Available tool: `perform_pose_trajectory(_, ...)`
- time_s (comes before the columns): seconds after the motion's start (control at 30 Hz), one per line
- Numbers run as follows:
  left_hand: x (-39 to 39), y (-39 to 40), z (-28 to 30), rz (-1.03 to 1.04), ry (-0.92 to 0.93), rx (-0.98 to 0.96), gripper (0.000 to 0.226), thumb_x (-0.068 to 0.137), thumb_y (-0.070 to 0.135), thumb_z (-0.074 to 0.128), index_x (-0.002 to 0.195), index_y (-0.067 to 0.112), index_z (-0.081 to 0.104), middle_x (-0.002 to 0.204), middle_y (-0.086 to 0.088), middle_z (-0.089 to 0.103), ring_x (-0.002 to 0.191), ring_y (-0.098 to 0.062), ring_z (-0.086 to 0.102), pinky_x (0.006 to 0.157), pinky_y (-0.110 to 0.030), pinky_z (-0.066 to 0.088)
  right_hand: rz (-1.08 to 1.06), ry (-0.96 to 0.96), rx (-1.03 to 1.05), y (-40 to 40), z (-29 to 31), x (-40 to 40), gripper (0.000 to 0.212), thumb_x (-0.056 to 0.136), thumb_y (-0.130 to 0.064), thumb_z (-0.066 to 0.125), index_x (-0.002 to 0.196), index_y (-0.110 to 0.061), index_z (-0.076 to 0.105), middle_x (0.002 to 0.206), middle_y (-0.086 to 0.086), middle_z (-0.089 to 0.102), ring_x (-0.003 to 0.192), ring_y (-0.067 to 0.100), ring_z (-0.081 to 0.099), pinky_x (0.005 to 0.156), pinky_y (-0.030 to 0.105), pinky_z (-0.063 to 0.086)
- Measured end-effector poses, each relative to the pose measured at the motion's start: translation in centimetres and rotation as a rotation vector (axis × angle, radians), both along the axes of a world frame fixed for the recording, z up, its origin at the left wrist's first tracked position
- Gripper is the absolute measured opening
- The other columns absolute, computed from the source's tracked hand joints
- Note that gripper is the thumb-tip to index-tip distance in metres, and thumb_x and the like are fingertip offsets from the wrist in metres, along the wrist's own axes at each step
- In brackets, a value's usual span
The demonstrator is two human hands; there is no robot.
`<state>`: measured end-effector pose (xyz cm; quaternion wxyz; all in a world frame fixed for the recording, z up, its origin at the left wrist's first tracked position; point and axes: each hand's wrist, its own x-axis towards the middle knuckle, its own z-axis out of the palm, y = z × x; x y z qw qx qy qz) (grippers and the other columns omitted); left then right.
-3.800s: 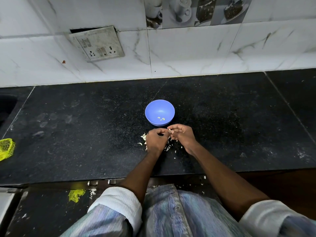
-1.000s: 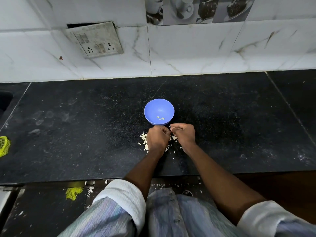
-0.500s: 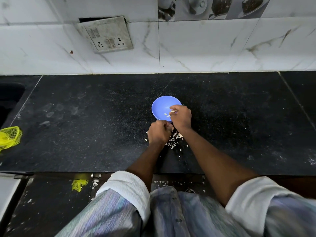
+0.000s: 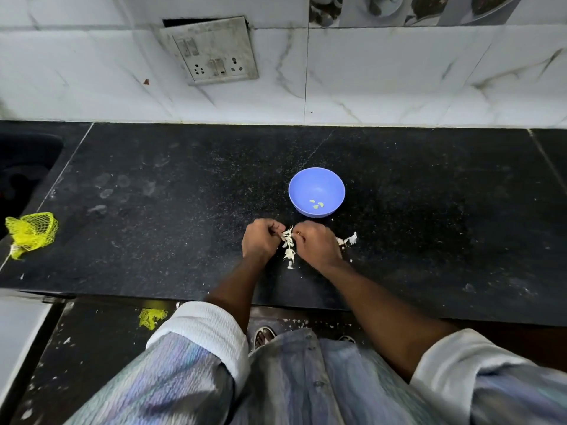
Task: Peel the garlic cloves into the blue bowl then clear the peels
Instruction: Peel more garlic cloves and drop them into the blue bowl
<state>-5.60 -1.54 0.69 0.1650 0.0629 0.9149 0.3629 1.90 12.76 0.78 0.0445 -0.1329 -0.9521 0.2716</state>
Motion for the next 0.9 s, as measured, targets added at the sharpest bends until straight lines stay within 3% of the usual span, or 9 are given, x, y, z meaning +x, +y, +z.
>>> perform_pose_trajectory(0.17,0.3,-0.6,-0.2,-0.052,-0.014,-0.039,0.033,0.08,-0.001,0.065,0.086,0.028,0.079,0.081,0.012,0.076,0.08,-0.011,0.072,0.082,-0.035,0.061,0.033,-0.14,-0.081,-2.0,-1.0,0.1,0.009,0.085,-0.018,0.074,0.092,-0.014,0.069,0.096,0.007,0.064,0.089,0.035,0.066,0.075,0.043,0.053)
perform_pose_trajectory(0.27,0.3,-0.5,-0.1,-0.1,-0.018,-0.091,0.025,0.078,0.005,0.07,0.088,0.026,0.079,0.088,0.009,0.075,0.086,-0.017,0.071,0.081,-0.034,0.059,-0.003,-0.185,-0.073,-2.5,-0.8,-0.8,0.006,0.086,-0.014,0.07,0.092,-0.013,0.07,0.099,0.01,0.064,0.093,0.037,0.066,0.076,0.041,0.052)
perform_pose_trajectory(0.4,0.9,-0.3,0.0,-0.147,0.001,-0.128,0.019,0.078,0.007,0.07,0.088,0.023,0.078,0.089,0.003,0.074,0.087,-0.023,0.07,0.077,-0.033,0.057,-0.012,-0.217,-0.08,-3.0,-1.0,-0.9,0.019,0.083,-0.006,0.064,0.097,-0.016,0.073,0.1,0.012,0.064,0.094,0.037,0.065,0.076,0.04,0.05)
perform_pose_trajectory(0.67,1.1,-2.1,-1.0,-0.192,0.13,-0.099,0.021,0.085,0.012,0.067,0.098,0.026,0.076,0.105,0.003,0.068,0.098,-0.021,0.066,0.078,-0.034,0.054,-0.104,-0.081,-0.141,-2.9,-1.7,-1.1,0.029,0.076,0.009,0.056,0.083,-0.013,0.073,0.085,0.006,0.061,0.08,0.03,0.062,0.07,0.042,0.05)
perform_pose_trajectory(0.9,1.6,-2.3,-1.5,-0.212,0.195,-0.086,0.02,0.086,0.017,0.073,0.102,0.027,0.076,0.107,0.01,0.063,0.102,-0.015,0.063,0.078,-0.035,0.055,-0.161,0.0,-0.236,-3.6,-2.2,-0.7,0.036,0.071,0.012,0.053,0.088,-0.015,0.068,0.087,0.0,0.062,0.077,0.022,0.06,0.072,0.043,0.053)
